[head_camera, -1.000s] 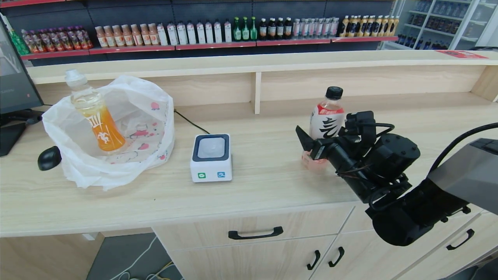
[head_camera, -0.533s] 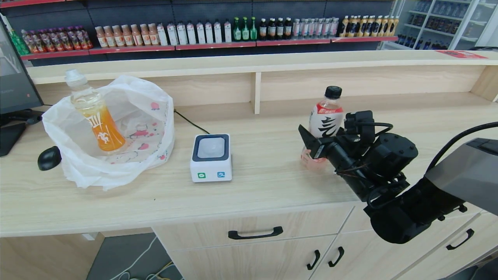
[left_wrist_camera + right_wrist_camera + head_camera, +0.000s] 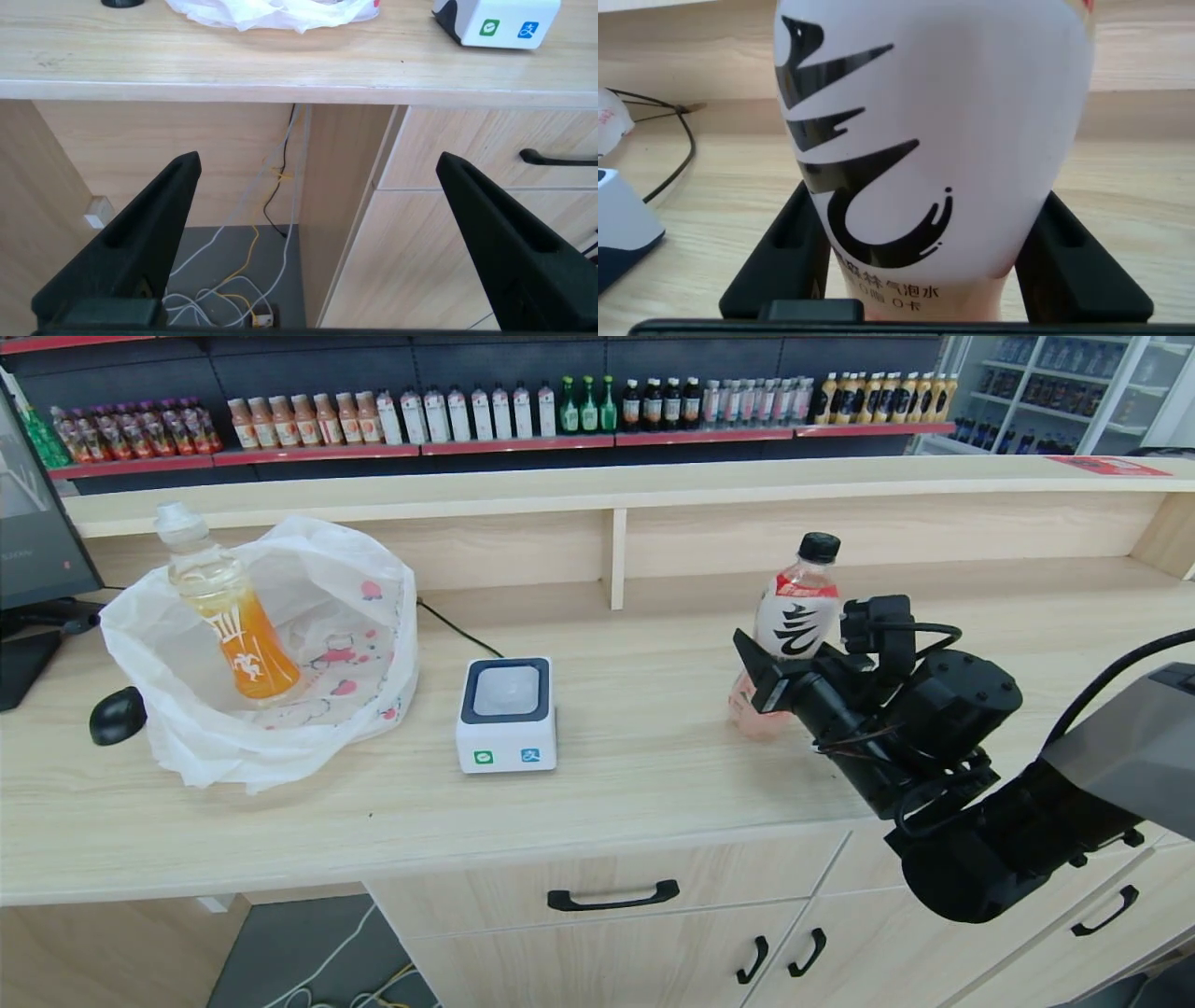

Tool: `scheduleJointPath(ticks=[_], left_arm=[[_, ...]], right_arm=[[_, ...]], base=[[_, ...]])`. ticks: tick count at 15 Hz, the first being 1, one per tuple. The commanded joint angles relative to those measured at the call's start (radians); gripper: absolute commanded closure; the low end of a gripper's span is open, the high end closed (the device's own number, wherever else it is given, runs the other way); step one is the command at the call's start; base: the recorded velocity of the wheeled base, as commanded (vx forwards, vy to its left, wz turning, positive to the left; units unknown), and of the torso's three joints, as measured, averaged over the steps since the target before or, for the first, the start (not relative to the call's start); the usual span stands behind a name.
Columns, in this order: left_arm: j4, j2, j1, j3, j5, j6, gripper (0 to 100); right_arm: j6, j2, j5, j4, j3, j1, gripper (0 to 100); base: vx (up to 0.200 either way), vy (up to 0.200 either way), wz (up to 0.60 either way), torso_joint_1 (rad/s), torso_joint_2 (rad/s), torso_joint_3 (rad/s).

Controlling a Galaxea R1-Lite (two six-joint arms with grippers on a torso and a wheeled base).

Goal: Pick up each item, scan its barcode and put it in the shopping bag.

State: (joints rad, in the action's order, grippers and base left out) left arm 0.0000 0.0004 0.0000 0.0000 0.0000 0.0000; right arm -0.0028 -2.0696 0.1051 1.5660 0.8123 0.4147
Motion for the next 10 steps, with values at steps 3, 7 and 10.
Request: scheduleJointPath(ticks=[3,7,10], left_arm=[[0.0,0.0,0.0,0.0,0.0,0.0,0],[0.0,0.0,0.0,0.0,0.0,0.0,0],[0.0,0.0,0.0,0.0,0.0,0.0,0]], right_arm=[[0.001,0.072,-0.002,0.005,-0.027,0.013,100],[0.01,0.197,-0.004,0.005,-0.133,0.073,100],[0.009,0.296,-0.004,0.005,-0.22,0.096,100]], base=[[0.0,0.0,0.0,0.0,0.0,0.0],[0.0,0.0,0.0,0.0,0.0,0.0],[0.0,0.0,0.0,0.0,0.0,0.0]])
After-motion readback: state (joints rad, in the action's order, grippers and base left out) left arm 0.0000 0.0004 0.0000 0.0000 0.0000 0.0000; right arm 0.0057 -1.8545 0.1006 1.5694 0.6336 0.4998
